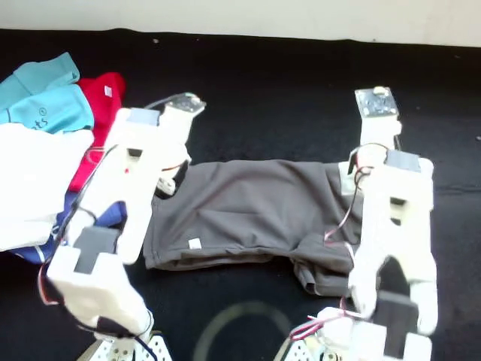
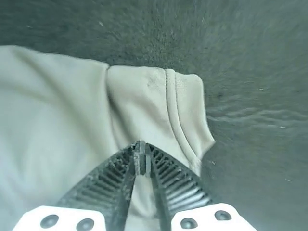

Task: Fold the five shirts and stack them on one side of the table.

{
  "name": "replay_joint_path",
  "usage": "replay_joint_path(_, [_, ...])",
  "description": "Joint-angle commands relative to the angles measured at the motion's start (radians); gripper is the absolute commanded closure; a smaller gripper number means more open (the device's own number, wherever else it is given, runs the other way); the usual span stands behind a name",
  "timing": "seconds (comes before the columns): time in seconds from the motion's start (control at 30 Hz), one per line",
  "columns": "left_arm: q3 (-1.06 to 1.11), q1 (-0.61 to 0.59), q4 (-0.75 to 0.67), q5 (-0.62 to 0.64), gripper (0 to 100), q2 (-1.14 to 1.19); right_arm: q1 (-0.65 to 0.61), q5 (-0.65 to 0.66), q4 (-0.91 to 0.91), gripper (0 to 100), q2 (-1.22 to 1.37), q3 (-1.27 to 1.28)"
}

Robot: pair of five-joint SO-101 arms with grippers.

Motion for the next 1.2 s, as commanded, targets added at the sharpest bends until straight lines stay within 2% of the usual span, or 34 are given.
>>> replay_joint_path(0.0, [-0.079,-0.002,-0.083,0.031,99,0.077,-0.025,-0.025,-0.079,99.0,0.139,-0.038])
replay_joint_path(0.13, [-0.193,-0.013,-0.129,0.037,99,0.185,-0.025,-0.025,-0.142,99.0,0.309,-0.114])
replay_joint_path(0.33, [-0.453,-0.079,-0.121,0.037,99,0.433,0.027,-0.023,-0.154,99.1,0.561,-0.351])
replay_joint_path(0.57, [-0.955,-0.101,0.064,0.037,99,0.714,0.073,-0.020,-0.136,99.1,0.746,-0.634])
replay_joint_path(0.77, [-1.388,-0.091,0.267,0.037,99,0.926,0.064,-0.021,0.025,99.1,0.822,-0.829])
replay_joint_path(0.93, [-1.669,-0.073,0.428,0.037,99,1.001,0.071,-0.021,0.153,99.1,0.819,-0.961])
replay_joint_path(1.03, [-1.733,-0.061,0.456,0.038,99,1.003,0.071,-0.025,0.268,99.1,0.819,-1.061])
replay_joint_path(1.17, [-1.709,-0.053,0.460,0.041,99,0.954,0.073,-0.025,0.406,99.1,0.819,-1.213])
